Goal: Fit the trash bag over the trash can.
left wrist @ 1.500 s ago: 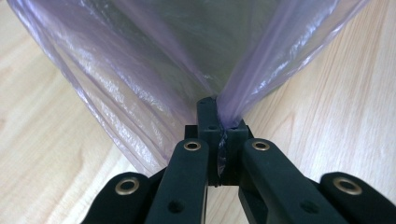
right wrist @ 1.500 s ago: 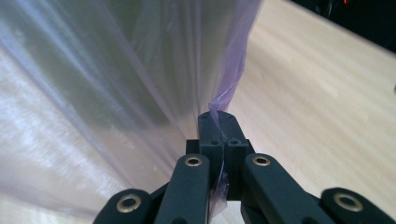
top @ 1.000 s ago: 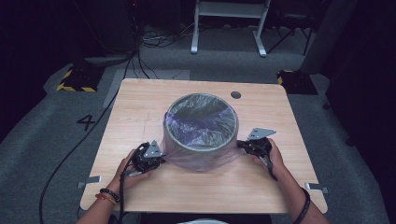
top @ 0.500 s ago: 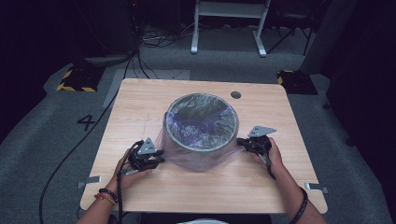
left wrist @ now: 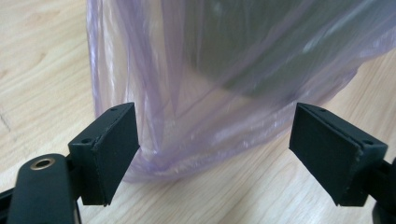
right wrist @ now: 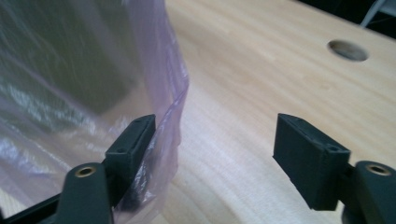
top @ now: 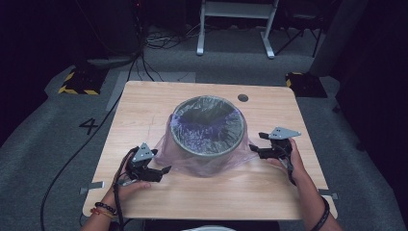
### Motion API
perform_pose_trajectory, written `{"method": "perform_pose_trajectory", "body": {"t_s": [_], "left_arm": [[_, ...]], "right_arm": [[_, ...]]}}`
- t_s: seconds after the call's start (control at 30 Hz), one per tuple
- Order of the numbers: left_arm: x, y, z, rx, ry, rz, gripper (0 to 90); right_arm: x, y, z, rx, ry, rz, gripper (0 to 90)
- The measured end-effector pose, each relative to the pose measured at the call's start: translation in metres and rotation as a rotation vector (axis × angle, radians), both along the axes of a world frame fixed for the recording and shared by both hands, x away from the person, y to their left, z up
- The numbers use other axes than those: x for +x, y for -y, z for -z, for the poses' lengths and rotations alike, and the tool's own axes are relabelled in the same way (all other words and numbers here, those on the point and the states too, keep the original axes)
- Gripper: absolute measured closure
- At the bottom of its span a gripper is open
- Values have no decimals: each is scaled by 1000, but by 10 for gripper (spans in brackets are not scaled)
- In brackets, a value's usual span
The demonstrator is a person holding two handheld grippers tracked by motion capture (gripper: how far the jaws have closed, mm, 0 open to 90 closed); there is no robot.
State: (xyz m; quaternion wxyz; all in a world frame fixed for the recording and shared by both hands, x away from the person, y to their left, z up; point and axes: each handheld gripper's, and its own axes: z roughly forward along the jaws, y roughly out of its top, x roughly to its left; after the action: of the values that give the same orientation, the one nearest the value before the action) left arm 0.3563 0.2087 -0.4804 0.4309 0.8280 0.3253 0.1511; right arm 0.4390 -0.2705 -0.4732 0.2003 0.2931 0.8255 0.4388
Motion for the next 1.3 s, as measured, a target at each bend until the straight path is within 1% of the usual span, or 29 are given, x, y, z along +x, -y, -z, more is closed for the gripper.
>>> {"method": "perform_pose_trajectory", "body": {"t_s": [0.07,0.2,0.27,0.3,0.33,0.37,0.4,0.47,0.5,0.53,0.57,0.67,0.7,0.73,0.8,0.9,0.93,1.03,1.1,1.17,1.23,1.3], "left_arm": [[3,3,-1,3,-2,1,155],[15,10,1,-25,-27,-7,160],[21,14,2,-14,-33,-1,162],[24,17,3,-16,-26,4,164],[25,19,3,-14,-29,11,177],[26,22,4,0,-28,19,177],[27,24,4,1,-32,22,170],[29,28,4,5,-28,29,176],[30,30,5,5,-27,29,175],[31,32,5,7,-25,29,174],[32,33,5,3,-26,30,174],[33,37,4,8,-21,37,184],[33,38,4,12,-15,38,191],[34,39,4,15,-14,40,195],[34,40,4,11,-18,38,194],[36,43,4,8,-17,41,194],[36,44,4,7,-20,42,194],[37,46,5,11,-21,51,194],[38,48,5,12,-21,57,194],[38,49,5,16,-21,59,192],[39,51,6,24,-19,66,193],[40,54,8,26,-28,67,192]], "right_arm": [[-1,3,-6,31,10,-1,293],[-1,6,-15,53,24,-7,280],[-2,6,-18,37,29,-25,260],[-2,7,-19,30,25,-27,259],[-3,8,-19,25,25,-29,253],[-3,9,-19,21,24,-31,249],[-3,10,-19,12,21,-28,246],[-3,12,-18,-11,22,-15,242],[-4,13,-17,-32,29,-9,242],[-4,13,-17,-51,47,11,243],[-5,14,-18,-57,64,28,248],[-9,16,-26,-8,95,49,249],[-11,15,-31,4,115,54,247],[-13,13,-34,18,124,47,246],[-15,10,-40,20,136,30,243],[-19,2,-46,20,134,-1,233],[-20,0,-49,26,135,-19,228],[-24,-4,-56,66,133,-45,224],[-25,-5,-59,74,136,-50,225],[-25,-5,-64,102,140,-62,226],[-26,-6,-67,108,143,-64,227],[-26,-7,-71,107,149,-69,227]]}}
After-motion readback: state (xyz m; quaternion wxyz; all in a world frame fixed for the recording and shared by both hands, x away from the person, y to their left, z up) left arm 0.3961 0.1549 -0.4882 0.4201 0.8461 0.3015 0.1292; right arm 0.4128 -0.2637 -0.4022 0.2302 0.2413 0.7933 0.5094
